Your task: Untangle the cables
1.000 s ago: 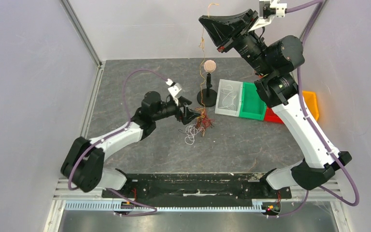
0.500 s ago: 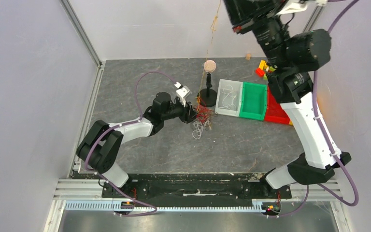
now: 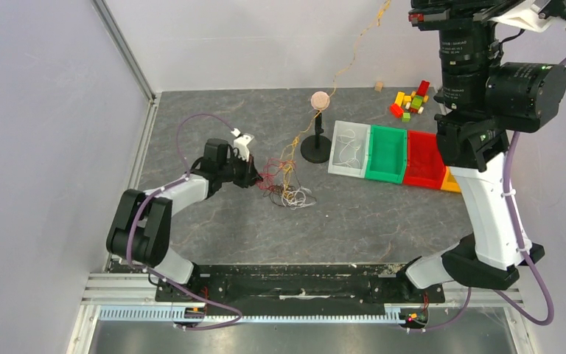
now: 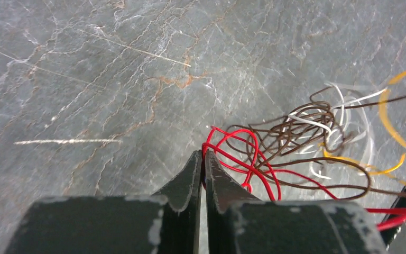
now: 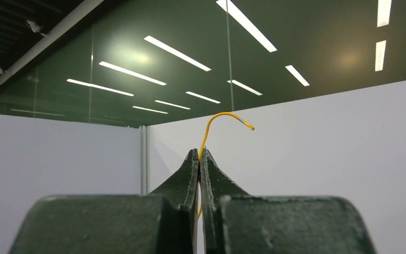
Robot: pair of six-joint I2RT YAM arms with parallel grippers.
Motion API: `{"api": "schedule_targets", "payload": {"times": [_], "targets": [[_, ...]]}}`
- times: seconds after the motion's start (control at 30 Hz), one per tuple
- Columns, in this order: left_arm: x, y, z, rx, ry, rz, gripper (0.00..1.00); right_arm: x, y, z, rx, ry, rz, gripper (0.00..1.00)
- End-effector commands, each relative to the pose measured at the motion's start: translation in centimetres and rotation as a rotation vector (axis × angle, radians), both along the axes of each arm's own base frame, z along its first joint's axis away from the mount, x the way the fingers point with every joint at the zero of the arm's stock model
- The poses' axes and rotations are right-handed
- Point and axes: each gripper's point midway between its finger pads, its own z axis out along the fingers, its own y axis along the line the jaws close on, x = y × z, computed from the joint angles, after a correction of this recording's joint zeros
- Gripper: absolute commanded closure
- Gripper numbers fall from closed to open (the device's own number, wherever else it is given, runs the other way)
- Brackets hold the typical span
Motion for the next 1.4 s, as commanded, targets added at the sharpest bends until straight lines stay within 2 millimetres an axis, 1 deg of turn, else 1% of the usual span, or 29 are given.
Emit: {"api": "schedule_targets", "payload": {"times": [0.0, 0.1, 0.13, 0.17, 0.2, 0.23, 0.27, 0.3, 0.33, 0.37, 0.4, 0.47, 0.53, 0.6, 0.63, 0.67, 0.7, 0.73, 0.77, 0.8, 0.83, 0.9, 0.97, 1.03, 1.07, 1.13, 1.2, 1.27, 1.37], "targets": [[0.4, 3.0, 3.4, 0.109, -0.111, -0.041, 0.94, 0.5, -1.1, -0.9, -0.013, 0.014, -0.093, 1.0], [0.2, 7.0, 3.3, 0.2, -0.08, -0.012, 0.98, 1.4, -1.1, -3.0, -0.057, 0.06, -0.143, 1.0], [-0.2, 8.4, 3.1, 0.249, -0.085, -0.028, 0.98, 2.1, -1.1, -4.2, -0.074, 0.102, -0.159, 1.0], [-0.4, 9.8, 3.0, 0.298, -0.101, -0.044, 0.98, 3.1, -0.7, -6.2, -0.108, 0.163, -0.166, 1.0], [-0.7, 10.9, 3.0, 0.326, -0.11, -0.051, 0.98, 3.6, -0.2, -8.3, -0.157, 0.217, -0.161, 1.0], [-1.0, 11.8, 3.2, 0.355, -0.127, -0.073, 0.98, 4.5, 0.5, -11.7, -0.231, 0.302, -0.156, 1.0], [-1.4, 12.6, 3.3, 0.378, -0.13, -0.086, 0.98, 5.7, 1.3, -16.4, -0.315, 0.416, -0.159, 1.0], [-1.7, 13.1, 3.5, 0.394, -0.131, -0.109, 0.98, 6.9, 2.1, -22.0, -0.431, 0.536, -0.159, 1.0], [-1.9, 14.0, 3.6, 0.399, -0.123, -0.105, 0.98, 7.0, 2.4, -26.5, -0.538, 0.614, -0.163, 1.0], [-2.2, 14.4, 3.6, 0.402, -0.117, -0.114, 0.98, 7.3, 2.8, -32.1, -0.661, 0.709, -0.157, 1.0], [-2.6, 14.5, 3.5, 0.403, -0.108, -0.131, 0.98, 6.8, 2.8, -37.1, -0.78, 0.785, -0.142, 1.0], [-3.5, 14.1, 3.3, 0.385, -0.088, -0.175, 0.98, 4.9, 2.9, -47.3, -1.033, 0.895, -0.072, 1.0], [-4.5, 12.9, 3.4, 0.336, -0.076, -0.225, 0.98, 2.6, 2.4, -55.6, -1.232, 0.99, 0.015, 1.0], [-4.9, 11.9, 3.4, 0.306, -0.066, -0.244, 0.98, 0.8, 2.2, -61.6, -1.366, 1.045, 0.102, 1.0], [-5.0, 11.5, 3.3, 0.299, -0.063, -0.255, 0.98, 0.0, 2.3, -63.7, -1.402, 1.06, 0.15, 1.0], [-5.1, 11.3, 3.3, 0.288, -0.058, -0.253, 0.98, -0.4, 2.5, -65.1, -1.42, 1.069, 0.187, 0.99], [-5.5, 10.3, 3.3, 0.276, -0.06, -0.287, 0.98, -1.1, 2.9, -66.4, -1.439, 1.074, 0.242, 0.94], [-5.6, 9.8, 3.3, 0.269, -0.059, -0.299, 0.98, -1.6, 3.4, -67.3, -1.45, 1.082, 0.289, 0.82], [-5.7, 9.5, 3.3, 0.267, -0.059, -0.308, 0.98, -2.0, 3.9, -67.7, -1.458, 1.085, 0.346, 0.65], [-5.8, 9.2, 3.3, 0.266, -0.057, -0.314, 0.98, -2.2, 4.5, -67.7, -1.459, 1.08, 0.387, 0.42], [-5.8, 9.0, 3.4, 0.263, -0.059, -0.316, 0.98, -1.9, 5.3, -67.2, -1.453, 1.059, 0.416, 0.29], [-5.8, 8.6, 3.5, 0.25, -0.061, -0.315, 0.98, -1.1, 6.8, -65.5, -1.419, 0.997, 0.448, 0.18], [-5.4, 8.6, 3.6, 0.248, -0.063, -0.302, 0.98, -1.2, 8.9, -63.7, -1.366, 0.913, 0.533, 0.16], [-5.2, 8.6, 3.5, 0.243, -0.054, -0.291, 0.97, -1.8, 11.1, -63.0, -1.33, 0.856, 0.596, 0.15], [-5.0, 8.6, 3.5, 0.241, -0.045, -0.284, 0.95, -2.2, 12.2, -63.2, -1.342, 0.829, 0.618, 0.13], [-4.9, 8.5, 3.5, 0.232, -0.027, -0.279, 0.93, -3.5, 14.3, -64.0, -1.387, 0.778, 0.669, 0.07], [-4.9, 8.3, 3.5, 0.218, -0.014, -0.276, 0.92, -4.6, 16.1, -64.9, -1.408, 0.738, 0.705, 0.07], [-4.8, 8.3, 3.5, 0.214, -0.01, -0.275, 0.91, -4.8, 17.5, -65.3, -1.377, 0.684, 0.722, 0.1], [-4.6, 8.4, 3.5, 0.22, -0.01, -0.271, 0.91, -4.9, 18.7, -66.5, -1.35, 0.615, 0.713, 0.12]]}}
